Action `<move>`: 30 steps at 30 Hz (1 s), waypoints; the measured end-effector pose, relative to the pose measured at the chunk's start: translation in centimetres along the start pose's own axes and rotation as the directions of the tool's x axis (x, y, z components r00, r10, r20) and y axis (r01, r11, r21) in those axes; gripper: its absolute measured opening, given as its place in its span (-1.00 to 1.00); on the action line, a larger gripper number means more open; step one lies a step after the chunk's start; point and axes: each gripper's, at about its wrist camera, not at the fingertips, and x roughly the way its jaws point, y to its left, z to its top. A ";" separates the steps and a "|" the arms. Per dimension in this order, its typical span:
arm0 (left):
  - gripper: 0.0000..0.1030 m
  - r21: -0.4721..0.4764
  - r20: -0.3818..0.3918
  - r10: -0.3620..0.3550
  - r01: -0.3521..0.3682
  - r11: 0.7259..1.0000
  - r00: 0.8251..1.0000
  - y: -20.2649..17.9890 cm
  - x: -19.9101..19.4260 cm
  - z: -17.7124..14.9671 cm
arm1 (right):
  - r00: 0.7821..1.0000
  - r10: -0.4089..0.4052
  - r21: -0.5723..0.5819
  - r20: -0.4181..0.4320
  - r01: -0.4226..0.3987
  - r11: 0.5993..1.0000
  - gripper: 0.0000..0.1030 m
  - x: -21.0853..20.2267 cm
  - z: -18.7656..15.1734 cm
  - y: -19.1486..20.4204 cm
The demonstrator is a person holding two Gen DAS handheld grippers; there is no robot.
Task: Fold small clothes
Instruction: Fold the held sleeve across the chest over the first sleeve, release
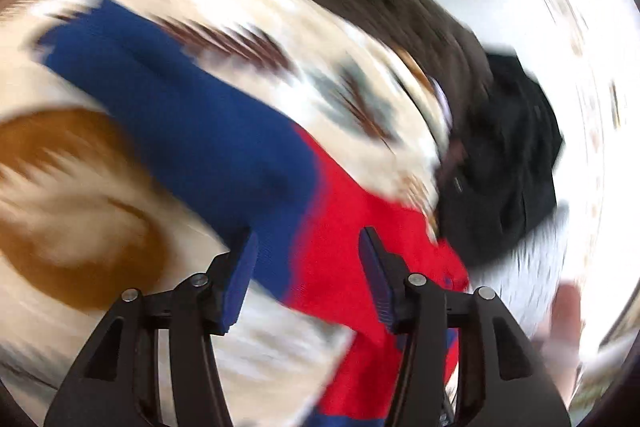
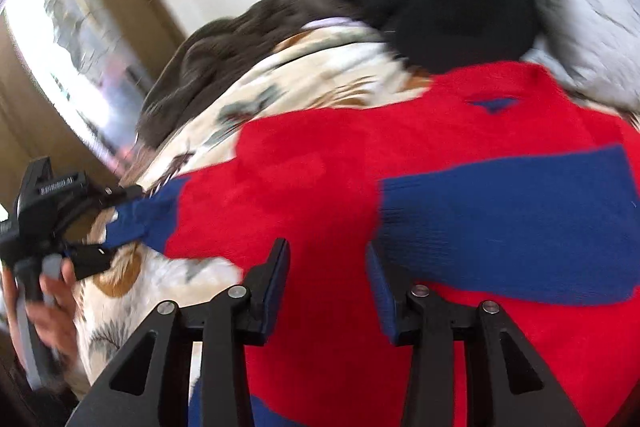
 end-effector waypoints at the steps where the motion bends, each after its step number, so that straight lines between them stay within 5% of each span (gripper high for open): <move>1: -0.01 -0.036 0.019 0.017 -0.017 0.999 1.000 1.6 -0.8 1.0 | 1.000 -0.006 -0.018 -0.002 0.006 1.000 -0.15 0.4 0.1 0.7; 8: 0.11 -0.242 0.077 0.024 -0.005 0.970 0.997 8.8 -2.9 4.2 | 1.000 -0.007 -0.069 -0.009 0.006 0.998 -0.14 3.0 1.1 3.7; 15: 0.36 -0.292 0.104 -0.023 0.053 0.955 0.994 9.4 -1.5 4.9 | 0.997 -0.022 -0.118 -0.067 0.014 0.993 -0.13 6.4 0.6 5.7; 21: 0.36 -0.298 0.132 -0.005 0.044 0.953 0.991 8.9 -0.7 6.2 | 0.999 0.013 -0.106 -0.040 -0.017 0.994 -0.09 6.3 -0.1 5.1; 23: 0.07 -0.280 0.138 -0.002 0.041 0.959 0.990 8.4 -0.4 6.4 | 0.999 0.014 -0.107 -0.038 -0.018 0.994 -0.08 6.3 -0.1 5.1; 25: -0.81 -0.266 0.116 -0.036 0.066 0.962 0.993 8.3 0.4 6.4 | 0.999 0.016 -0.106 -0.038 -0.020 0.994 -0.08 6.3 -0.2 5.1; 30: -0.84 -0.235 0.143 -0.047 0.080 0.969 0.989 7.7 -0.1 5.8 | 0.999 0.026 -0.098 -0.040 -0.029 0.995 -0.08 6.1 -0.1 5.0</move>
